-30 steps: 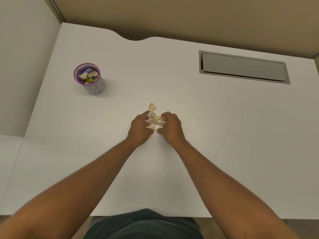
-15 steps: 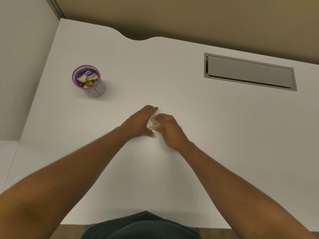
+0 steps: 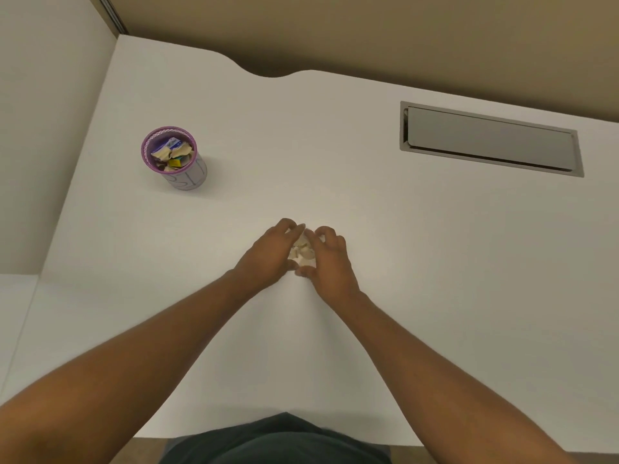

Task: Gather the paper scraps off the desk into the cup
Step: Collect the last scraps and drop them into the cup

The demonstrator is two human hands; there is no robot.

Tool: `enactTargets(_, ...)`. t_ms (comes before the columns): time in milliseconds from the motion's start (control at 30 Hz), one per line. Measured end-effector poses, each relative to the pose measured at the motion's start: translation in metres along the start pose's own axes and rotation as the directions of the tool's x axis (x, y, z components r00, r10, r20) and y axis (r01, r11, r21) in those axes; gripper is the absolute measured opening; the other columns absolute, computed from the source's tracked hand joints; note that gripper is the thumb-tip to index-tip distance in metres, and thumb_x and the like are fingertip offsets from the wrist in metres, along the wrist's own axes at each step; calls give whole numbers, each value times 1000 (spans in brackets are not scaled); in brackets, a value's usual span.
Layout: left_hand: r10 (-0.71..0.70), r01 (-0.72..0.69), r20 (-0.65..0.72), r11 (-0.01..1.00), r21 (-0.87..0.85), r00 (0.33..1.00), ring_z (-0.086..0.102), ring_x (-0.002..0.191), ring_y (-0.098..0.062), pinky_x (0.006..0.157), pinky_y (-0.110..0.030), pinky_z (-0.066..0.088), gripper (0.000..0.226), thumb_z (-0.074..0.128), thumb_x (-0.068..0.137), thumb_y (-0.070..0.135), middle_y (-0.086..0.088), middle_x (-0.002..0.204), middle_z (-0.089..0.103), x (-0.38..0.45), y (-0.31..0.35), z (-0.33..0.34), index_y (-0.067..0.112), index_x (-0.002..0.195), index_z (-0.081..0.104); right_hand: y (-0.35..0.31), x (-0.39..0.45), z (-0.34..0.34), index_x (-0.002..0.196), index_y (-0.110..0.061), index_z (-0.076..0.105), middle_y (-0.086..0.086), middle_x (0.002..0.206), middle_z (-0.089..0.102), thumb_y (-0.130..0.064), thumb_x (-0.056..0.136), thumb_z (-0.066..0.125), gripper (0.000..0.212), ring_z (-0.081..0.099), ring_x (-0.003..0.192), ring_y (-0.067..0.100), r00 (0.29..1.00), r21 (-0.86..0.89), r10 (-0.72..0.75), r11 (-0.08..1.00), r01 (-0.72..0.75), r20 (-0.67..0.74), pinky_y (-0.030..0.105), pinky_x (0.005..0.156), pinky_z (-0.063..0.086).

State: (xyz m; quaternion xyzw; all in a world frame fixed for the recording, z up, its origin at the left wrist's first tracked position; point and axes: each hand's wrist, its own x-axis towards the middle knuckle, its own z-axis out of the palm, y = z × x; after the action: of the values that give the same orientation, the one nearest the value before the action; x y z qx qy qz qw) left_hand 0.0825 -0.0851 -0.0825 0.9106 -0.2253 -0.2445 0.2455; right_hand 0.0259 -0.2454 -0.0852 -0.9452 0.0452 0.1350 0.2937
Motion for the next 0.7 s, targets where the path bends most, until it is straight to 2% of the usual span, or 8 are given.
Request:
enactTargets(67, -3, 4, -44, 1000, 19, 999, 62, 116, -27, 90, -42, 58, 53, 74, 93, 16, -2, 141, 50, 0, 4, 1, 15, 143, 57, -5, 1, 1, 137, -22, 54, 1, 139, 42, -21, 90, 71, 50, 42, 115, 15, 999, 11, 23, 1000, -23, -26, 30, 92, 51)
enactTargets(167, -17, 22, -62, 996, 89, 998, 64, 112, -29, 85, -35, 53, 24, 56, 104, 17, -5, 133, 55, -2, 7, 7, 11, 126, 64, -11, -3, 4, 124, -19, 62, 1, 132, 50, -15, 97, 59, 27, 46, 118, 20, 999, -120, -27, 992, 22, -37, 33, 88, 53)
enactTargets(233, -27, 32, -56, 995, 93, 998, 64, 113, -34, 82, -34, 45, 25, 48, 106, 14, -10, 133, 58, -4, 9, 11, 7, 123, 66, -12, -8, 5, 114, -17, 63, 0, 120, 54, -13, 98, 53, 19, 52, 112, 19, 998, -138, -14, 990, 6, -62, 35, 83, 55)
enactTargets(300, -50, 57, -69, 993, 102, 996, 66, 105, -32, 80, -38, 52, 26, 49, 106, 18, -8, 123, 62, -5, 12, 11, 8, 117, 70, -12, -11, 6, 108, -13, 62, 4, 110, 55, -8, 96, 49, 19, 52, 102, 22, 997, -141, -39, 990, 29, -66, 37, 81, 53)
enactTargets(400, -94, 99, -66, 992, 77, 993, 67, 97, -29, 79, -38, 56, 27, 54, 103, 20, -7, 113, 66, -5, 14, 8, 12, 112, 77, -11, -12, 5, 110, -7, 64, 12, 107, 56, 2, 92, 46, 27, 49, 99, 28, 995, -154, -82, 985, 74, -48, 37, 80, 46)
enactTargets(467, -120, 122, -47, 992, 36, 992, 68, 96, -30, 76, -35, 54, 26, 57, 97, 18, -8, 109, 70, -3, 12, 5, 14, 110, 79, -8, -9, 3, 107, -10, 67, 6, 103, 60, -1, 93, 50, 24, 51, 100, 24, 996, -197, -71, 979, 59, -56, 34, 78, 49)
enactTargets(567, -139, 139, -40, 990, -6, 989, 71, 97, -30, 83, -41, 59, 23, 61, 92, 17, -10, 107, 74, -2, 8, 2, 10, 105, 80, -6, -3, 0, 103, -12, 70, 1, 99, 64, -6, 93, 51, 22, 51, 96, 20, 996, -262, -86, 962, 73, -39, 33, 75, 48)
enactTargets(700, -264, 220, -138, 937, -270, 955, 75, 86, -20, 80, -32, 60, 17, 72, 87, 13, -5, 93, 81, -8, -4, -6, 12, 99, 84, -5, -3, -3, 104, -7, 74, 7, 104, 71, -1, 92, 52, 26, 60, 95, 27, 991, -175, -81, 983, 62, -104, 35, 81, 50)
